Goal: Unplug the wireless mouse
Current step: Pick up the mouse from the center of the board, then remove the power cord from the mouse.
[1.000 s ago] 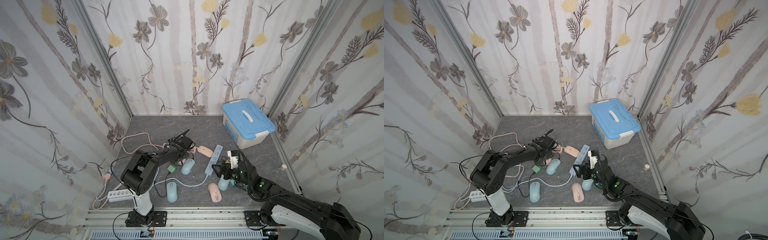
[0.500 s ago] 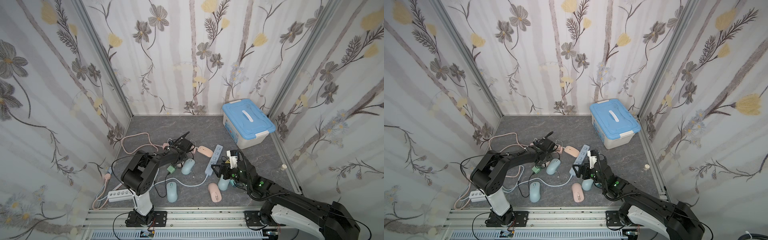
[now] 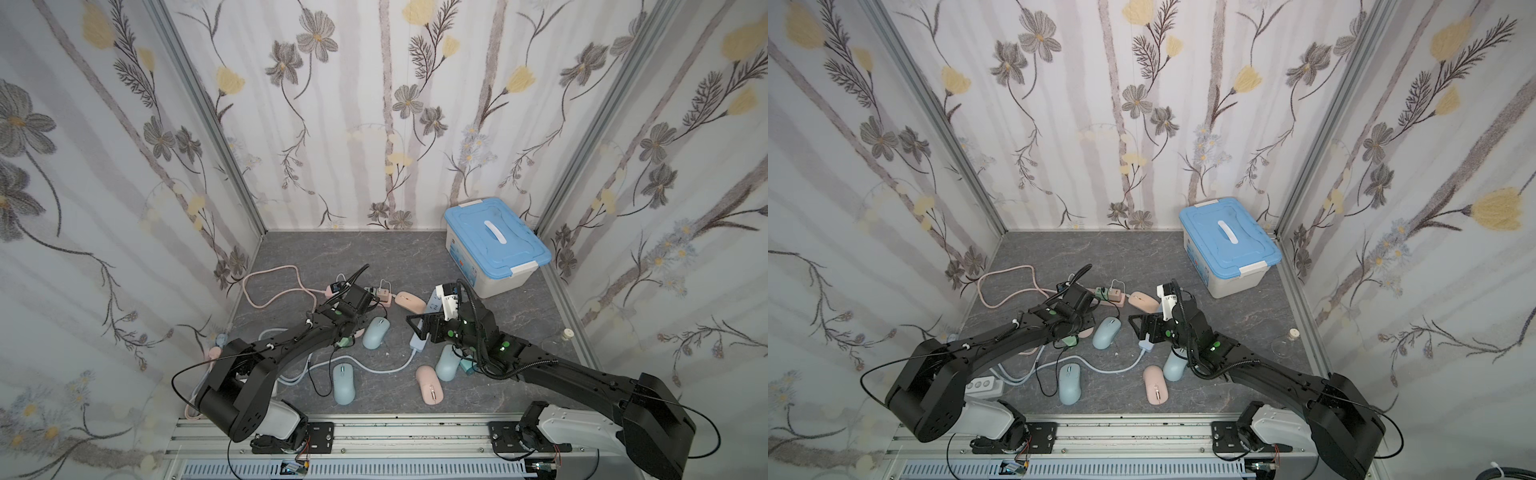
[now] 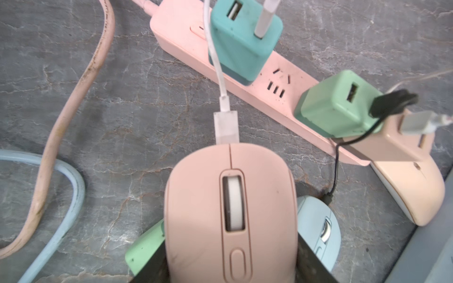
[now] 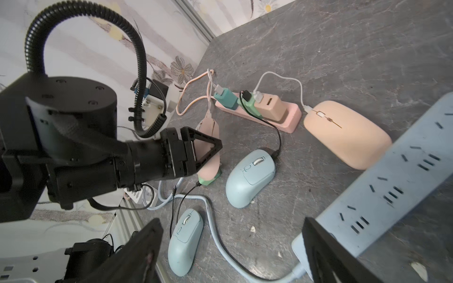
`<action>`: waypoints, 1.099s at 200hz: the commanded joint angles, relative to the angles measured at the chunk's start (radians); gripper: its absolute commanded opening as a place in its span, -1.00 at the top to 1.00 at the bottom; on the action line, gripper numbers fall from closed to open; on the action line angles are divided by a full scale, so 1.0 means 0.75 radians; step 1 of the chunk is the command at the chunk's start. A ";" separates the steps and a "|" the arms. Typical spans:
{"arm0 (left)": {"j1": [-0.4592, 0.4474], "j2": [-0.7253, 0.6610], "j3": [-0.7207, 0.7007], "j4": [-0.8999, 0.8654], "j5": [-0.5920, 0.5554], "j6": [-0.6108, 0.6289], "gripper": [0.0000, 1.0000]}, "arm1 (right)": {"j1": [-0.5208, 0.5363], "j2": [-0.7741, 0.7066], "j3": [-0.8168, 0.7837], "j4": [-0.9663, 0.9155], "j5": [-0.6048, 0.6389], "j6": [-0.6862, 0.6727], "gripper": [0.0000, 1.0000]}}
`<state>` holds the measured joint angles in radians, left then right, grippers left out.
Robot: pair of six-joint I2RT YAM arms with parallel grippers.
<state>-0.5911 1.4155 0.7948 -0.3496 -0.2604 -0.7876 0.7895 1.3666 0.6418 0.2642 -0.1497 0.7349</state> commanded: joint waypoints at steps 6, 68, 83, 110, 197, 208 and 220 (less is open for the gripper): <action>-0.014 -0.086 -0.072 0.121 0.019 0.084 1.00 | 0.002 0.123 0.117 0.060 -0.110 -0.014 -0.70; -0.097 -0.339 -0.269 0.329 0.030 0.272 1.00 | 0.023 0.409 0.422 0.021 -0.209 0.009 -0.47; -0.114 -0.401 -0.309 0.345 0.028 0.308 1.00 | 0.026 0.456 0.467 0.020 -0.227 0.015 -0.42; -0.157 -0.505 -0.393 0.373 -0.001 0.355 1.00 | 0.029 0.530 0.534 0.031 -0.268 0.016 -0.33; -0.267 -0.746 -0.647 0.493 -0.195 0.337 1.00 | 0.038 0.773 0.732 0.081 -0.442 0.003 -0.05; -0.275 -0.782 -0.669 0.485 -0.223 0.340 1.00 | 0.041 0.789 0.747 0.088 -0.463 -0.001 -0.03; -0.279 -0.827 -0.694 0.484 -0.241 0.356 1.00 | 0.046 0.795 0.748 0.115 -0.483 -0.003 -0.03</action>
<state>-0.7944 0.8410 0.3008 -0.0437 -0.3798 -0.5308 0.8162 1.9488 1.1873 0.2699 -0.4500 0.7425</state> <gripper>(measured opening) 0.576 0.518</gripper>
